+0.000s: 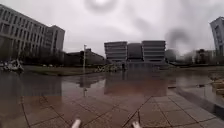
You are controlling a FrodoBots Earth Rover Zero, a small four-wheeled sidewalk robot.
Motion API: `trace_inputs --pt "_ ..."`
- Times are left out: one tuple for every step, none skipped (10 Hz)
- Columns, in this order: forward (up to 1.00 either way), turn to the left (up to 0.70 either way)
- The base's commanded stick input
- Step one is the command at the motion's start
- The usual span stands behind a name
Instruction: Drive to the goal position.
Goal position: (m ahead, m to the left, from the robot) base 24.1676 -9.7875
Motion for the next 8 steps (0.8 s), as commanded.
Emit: trace_inputs --pt "0.70 0.00" --pt "0.70 0.00" --pt "0.70 0.00" --pt "0.70 0.00" --pt "0.70 0.00" --pt "0.70 0.00" --pt "0.70 -0.01" --pt "0.70 -0.03"
